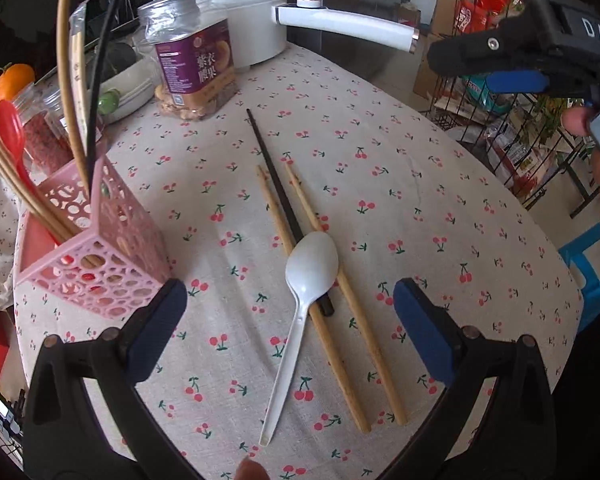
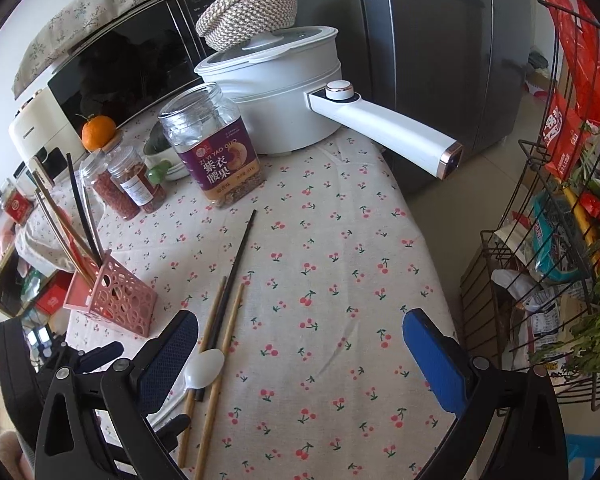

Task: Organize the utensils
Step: 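Move the left gripper to the white plastic spoon handle and close it, then carry the white spoon into the pink basket with the left gripper while the right gripper grasps a wooden chopstick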

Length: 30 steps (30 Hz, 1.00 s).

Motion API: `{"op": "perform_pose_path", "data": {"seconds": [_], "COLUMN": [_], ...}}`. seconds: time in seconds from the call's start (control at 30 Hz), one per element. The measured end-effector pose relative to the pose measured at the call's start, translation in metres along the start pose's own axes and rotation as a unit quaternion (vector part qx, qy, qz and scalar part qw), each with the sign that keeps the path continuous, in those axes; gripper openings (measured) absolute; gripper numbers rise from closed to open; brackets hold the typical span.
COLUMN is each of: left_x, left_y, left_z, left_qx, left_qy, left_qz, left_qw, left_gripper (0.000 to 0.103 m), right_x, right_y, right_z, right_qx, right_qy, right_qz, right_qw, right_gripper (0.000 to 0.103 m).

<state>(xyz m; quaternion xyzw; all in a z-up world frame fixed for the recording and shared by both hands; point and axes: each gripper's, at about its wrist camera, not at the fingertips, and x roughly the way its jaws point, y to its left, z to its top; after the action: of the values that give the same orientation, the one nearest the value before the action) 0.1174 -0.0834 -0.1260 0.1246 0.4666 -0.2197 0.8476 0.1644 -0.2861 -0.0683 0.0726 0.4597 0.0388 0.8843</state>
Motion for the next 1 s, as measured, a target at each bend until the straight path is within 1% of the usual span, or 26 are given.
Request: {"op": "perform_pose_path", "data": {"seconds": [0.13,0.2,0.27,0.3,0.37,0.43,0.5,0.6,0.63,0.8,1.0], "left_x": [0.017,0.022,0.027,0.029,0.033,0.036,0.038,0.041,0.041,0.037,0.010], "left_y": [0.000,0.000,-0.002,-0.003,-0.007,-0.009,-0.009,-0.009,-0.009,-0.007,0.008], "left_z": [0.007,0.009,0.011,0.011,0.011,0.011,0.012,0.011,0.011,0.013,0.017], "left_qx": [0.001,-0.006,-0.008,-0.006,0.002,0.005,0.006,0.007,0.007,0.001,-0.032], "left_qy": [0.024,0.033,0.046,0.051,0.061,0.068,0.074,0.081,0.084,0.079,0.043], "left_qz": [-0.011,-0.029,-0.047,-0.052,-0.057,-0.062,-0.064,-0.067,-0.067,-0.068,-0.066], "left_qw": [0.9996,0.9990,0.9978,0.9973,0.9965,0.9957,0.9952,0.9944,0.9942,0.9945,0.9963], "left_gripper": [0.102,0.095,0.083,0.080,0.064,0.056,0.051,0.040,0.039,0.039,0.038], "right_x": [0.003,0.004,0.005,0.006,0.008,0.009,0.010,0.012,0.013,0.019,0.026], "right_y": [-0.011,-0.014,-0.017,-0.018,-0.020,-0.021,-0.021,-0.020,-0.019,-0.014,-0.003], "right_z": [-0.002,-0.003,-0.004,-0.004,-0.004,-0.004,-0.004,-0.004,-0.004,-0.006,-0.009], "right_qx": [-0.002,-0.006,-0.011,-0.012,-0.014,-0.014,-0.015,-0.019,-0.020,-0.028,-0.052], "right_qy": [0.010,0.014,0.017,0.019,0.023,0.026,0.028,0.031,0.033,0.042,0.050], "right_qz": [-0.007,-0.010,-0.013,-0.015,-0.016,-0.016,-0.016,-0.015,-0.015,-0.016,-0.026], "right_qw": [1.000,1.000,1.000,1.000,1.000,0.999,0.999,0.999,0.999,0.999,0.997], "right_gripper": [0.103,0.103,0.103,0.103,0.103,0.103,0.103,0.103,0.103,0.103,0.103]}}
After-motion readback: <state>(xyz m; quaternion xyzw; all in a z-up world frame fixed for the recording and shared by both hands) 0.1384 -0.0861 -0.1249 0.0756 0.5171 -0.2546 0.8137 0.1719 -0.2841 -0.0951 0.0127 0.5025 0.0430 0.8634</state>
